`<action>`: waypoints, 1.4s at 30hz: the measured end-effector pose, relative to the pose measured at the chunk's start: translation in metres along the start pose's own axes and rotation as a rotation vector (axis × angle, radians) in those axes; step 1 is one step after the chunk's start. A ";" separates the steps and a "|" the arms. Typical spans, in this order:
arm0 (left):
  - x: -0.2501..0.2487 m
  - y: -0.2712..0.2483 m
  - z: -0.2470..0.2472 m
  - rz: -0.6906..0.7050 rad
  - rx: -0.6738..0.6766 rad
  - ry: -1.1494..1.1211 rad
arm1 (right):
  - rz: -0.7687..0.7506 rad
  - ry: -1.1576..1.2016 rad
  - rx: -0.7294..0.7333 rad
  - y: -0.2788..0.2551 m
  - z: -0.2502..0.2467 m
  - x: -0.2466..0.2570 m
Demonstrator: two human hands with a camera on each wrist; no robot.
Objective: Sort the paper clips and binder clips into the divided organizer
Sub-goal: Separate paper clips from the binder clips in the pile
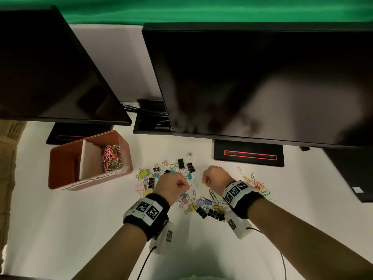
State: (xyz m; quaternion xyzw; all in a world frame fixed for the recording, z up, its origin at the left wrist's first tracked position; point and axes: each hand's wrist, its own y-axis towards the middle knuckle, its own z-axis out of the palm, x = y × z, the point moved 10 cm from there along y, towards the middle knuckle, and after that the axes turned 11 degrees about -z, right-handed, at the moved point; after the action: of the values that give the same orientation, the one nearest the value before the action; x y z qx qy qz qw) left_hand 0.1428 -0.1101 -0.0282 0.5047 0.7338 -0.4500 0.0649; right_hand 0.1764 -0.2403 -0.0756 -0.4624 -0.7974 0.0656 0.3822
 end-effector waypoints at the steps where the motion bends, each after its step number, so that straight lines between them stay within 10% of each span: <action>1: 0.000 -0.001 0.008 -0.007 0.019 -0.009 | 0.000 0.003 0.002 -0.002 -0.001 -0.003; 42: 0.036 0.017 0.035 -0.089 -0.111 0.390 | 0.007 -0.088 0.023 -0.026 0.014 -0.017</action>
State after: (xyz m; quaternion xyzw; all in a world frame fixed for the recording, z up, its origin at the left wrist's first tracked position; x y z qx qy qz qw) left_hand 0.1261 -0.1090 -0.0782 0.5450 0.7777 -0.3052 -0.0710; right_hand 0.1540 -0.2649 -0.0824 -0.4575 -0.8111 0.0962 0.3516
